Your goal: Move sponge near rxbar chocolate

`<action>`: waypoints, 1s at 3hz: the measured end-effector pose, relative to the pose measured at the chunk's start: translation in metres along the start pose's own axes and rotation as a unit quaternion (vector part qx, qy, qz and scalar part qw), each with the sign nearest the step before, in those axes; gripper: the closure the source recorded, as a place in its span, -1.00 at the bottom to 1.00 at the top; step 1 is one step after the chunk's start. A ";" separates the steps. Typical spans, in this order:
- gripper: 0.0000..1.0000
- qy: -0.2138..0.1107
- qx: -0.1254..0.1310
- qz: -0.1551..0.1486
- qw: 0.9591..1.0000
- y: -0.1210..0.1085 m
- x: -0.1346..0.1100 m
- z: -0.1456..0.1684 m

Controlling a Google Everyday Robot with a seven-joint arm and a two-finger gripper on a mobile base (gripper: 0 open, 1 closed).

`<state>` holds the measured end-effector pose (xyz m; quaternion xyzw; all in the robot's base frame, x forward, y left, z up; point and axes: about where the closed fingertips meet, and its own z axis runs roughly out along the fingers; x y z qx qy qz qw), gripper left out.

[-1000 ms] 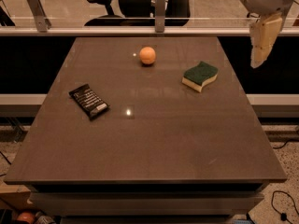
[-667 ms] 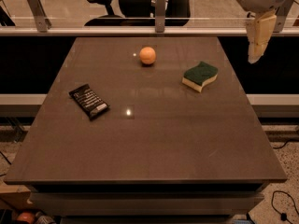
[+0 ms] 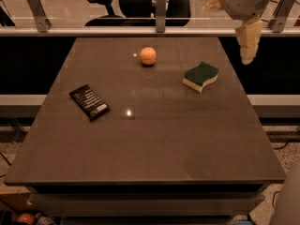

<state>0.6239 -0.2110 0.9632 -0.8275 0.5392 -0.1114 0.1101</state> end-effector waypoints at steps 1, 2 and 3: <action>-1.00 0.022 -0.031 0.001 0.999 -0.002 0.004 0.024; -1.00 0.035 -0.056 0.001 0.998 0.006 0.004 0.044; -1.00 0.046 -0.083 0.001 0.995 0.018 0.003 0.064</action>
Offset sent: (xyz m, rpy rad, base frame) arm -0.0106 -0.0106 -0.0724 -0.1734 0.1782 -0.0511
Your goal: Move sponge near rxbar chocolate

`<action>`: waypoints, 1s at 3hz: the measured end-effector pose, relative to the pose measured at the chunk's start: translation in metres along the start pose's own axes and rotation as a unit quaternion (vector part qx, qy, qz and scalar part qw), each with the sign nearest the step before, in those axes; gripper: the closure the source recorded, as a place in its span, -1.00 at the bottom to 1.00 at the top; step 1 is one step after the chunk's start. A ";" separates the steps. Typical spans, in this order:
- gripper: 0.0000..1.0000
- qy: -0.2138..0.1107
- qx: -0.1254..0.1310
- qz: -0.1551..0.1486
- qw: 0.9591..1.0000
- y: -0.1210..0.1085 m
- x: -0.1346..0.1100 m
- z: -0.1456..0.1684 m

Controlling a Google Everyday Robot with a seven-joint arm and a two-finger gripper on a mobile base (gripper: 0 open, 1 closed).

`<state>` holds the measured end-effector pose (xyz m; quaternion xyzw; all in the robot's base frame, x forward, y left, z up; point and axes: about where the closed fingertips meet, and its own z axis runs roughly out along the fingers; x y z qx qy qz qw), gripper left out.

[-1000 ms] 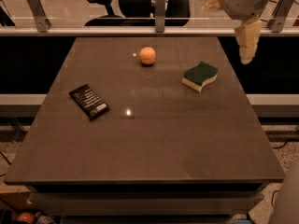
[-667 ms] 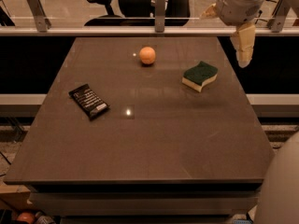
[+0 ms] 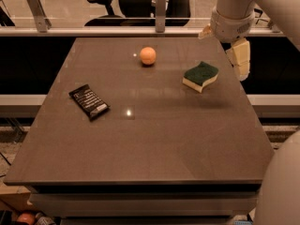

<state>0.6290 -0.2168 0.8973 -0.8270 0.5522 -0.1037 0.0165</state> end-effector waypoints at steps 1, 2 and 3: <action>-1.00 0.000 0.000 0.000 1.000 0.000 0.000 0.000; -1.00 0.000 0.009 -0.021 1.000 -0.014 -0.008 0.003; -1.00 -0.010 0.009 -0.051 0.999 -0.027 -0.020 0.012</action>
Offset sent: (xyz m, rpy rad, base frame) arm 0.0121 0.0249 -0.0034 -0.0145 0.0078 0.0929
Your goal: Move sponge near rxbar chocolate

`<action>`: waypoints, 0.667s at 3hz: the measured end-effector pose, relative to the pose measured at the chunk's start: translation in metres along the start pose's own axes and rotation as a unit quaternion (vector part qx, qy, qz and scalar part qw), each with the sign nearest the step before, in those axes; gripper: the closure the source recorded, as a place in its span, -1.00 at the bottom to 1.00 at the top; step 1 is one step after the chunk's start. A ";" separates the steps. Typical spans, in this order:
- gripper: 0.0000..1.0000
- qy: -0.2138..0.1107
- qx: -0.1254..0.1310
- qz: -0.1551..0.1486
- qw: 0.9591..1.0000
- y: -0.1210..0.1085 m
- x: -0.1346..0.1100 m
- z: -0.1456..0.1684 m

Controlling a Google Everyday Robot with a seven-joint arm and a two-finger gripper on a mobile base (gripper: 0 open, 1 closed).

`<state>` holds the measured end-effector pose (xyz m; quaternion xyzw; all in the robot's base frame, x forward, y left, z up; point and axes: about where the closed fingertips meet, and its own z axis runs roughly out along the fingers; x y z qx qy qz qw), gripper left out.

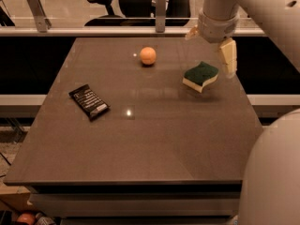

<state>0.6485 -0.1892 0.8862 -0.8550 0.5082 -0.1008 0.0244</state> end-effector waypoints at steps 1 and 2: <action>-1.00 -0.023 -0.005 -0.029 0.999 -0.008 -0.012 0.017; -1.00 -0.053 -0.010 -0.049 0.997 -0.009 -0.023 0.036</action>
Offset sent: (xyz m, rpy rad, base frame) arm -0.0060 0.0305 -0.0566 0.1034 0.1506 0.1590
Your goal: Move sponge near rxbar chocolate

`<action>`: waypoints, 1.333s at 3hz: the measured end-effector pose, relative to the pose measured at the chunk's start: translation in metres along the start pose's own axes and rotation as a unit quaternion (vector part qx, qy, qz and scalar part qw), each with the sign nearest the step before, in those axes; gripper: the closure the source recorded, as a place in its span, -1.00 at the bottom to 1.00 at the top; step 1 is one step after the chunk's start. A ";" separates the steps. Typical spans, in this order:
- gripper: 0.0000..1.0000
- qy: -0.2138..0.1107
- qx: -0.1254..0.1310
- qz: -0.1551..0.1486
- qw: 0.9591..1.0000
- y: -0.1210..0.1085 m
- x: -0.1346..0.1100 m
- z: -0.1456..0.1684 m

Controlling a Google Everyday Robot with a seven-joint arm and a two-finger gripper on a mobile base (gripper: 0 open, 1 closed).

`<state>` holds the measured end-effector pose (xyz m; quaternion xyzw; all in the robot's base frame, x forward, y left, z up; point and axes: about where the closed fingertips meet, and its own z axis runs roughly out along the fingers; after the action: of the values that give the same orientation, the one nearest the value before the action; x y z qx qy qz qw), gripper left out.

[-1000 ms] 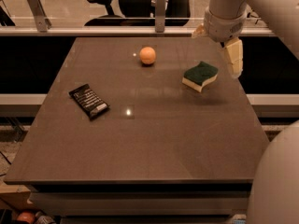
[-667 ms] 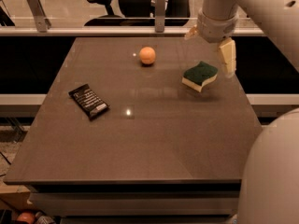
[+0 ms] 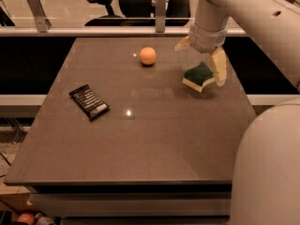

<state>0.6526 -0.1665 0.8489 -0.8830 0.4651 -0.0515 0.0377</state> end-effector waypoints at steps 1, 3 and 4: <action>-1.00 -0.019 -0.004 -0.013 1.000 0.001 -0.008 0.013; -0.63 -0.040 -0.020 -0.041 0.998 0.018 -0.003 0.024; -0.16 -0.046 -0.029 -0.046 0.997 0.026 0.003 0.031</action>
Offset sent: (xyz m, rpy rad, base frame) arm -0.0268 -0.0133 -0.0236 0.0374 0.1072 0.0811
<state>0.6367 -0.1836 0.8153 -0.9057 0.4227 0.0011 0.0311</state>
